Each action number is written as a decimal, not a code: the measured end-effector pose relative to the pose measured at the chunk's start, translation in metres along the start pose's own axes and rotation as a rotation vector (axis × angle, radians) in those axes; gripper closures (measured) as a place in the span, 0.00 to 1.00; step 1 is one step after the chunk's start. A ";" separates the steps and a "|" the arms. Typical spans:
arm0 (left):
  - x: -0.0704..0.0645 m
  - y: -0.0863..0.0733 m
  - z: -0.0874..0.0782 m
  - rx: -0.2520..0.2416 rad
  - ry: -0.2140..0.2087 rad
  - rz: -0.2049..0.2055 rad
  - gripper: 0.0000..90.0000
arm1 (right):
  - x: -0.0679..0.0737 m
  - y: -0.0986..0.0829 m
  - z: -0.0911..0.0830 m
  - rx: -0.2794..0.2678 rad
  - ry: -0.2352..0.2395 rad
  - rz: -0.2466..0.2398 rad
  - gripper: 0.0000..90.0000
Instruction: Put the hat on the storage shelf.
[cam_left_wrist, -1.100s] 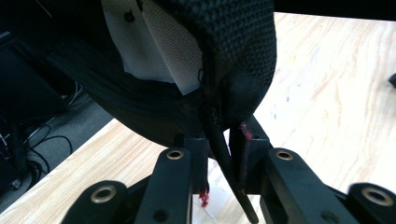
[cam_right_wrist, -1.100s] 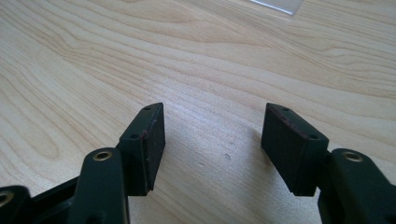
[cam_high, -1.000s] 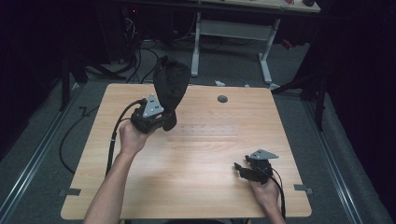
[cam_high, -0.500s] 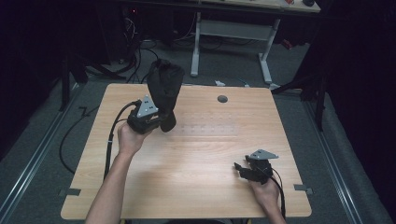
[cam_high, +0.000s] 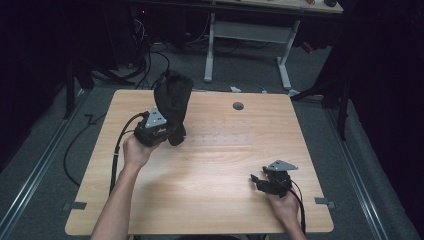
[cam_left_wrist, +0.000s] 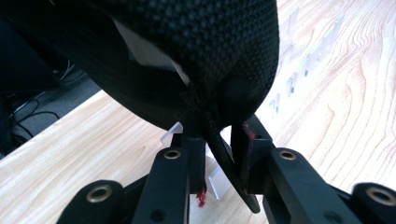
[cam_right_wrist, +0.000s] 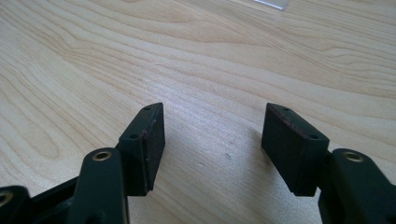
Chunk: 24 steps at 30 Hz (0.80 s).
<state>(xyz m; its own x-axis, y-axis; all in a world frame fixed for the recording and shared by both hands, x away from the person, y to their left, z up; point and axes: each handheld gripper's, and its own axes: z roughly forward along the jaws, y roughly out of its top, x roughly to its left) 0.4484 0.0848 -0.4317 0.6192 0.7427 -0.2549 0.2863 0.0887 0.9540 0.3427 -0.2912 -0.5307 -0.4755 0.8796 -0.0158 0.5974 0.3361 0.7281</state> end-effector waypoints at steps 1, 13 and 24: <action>0.000 -0.002 -0.002 0.002 0.004 -0.007 0.84 | 0.000 0.000 0.000 0.000 0.000 0.000 0.44; 0.000 -0.012 -0.003 0.023 0.031 -0.075 0.80 | 0.000 0.000 0.000 0.000 0.000 0.000 0.44; 0.004 -0.007 -0.006 0.006 0.073 -0.205 0.43 | 0.000 0.000 0.000 0.000 0.000 0.001 0.44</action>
<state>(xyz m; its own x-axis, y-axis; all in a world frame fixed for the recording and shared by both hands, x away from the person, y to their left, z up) 0.4444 0.0909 -0.4388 0.4930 0.7557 -0.4310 0.4052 0.2390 0.8825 0.3427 -0.2912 -0.5307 -0.4751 0.8798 -0.0147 0.5983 0.3352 0.7278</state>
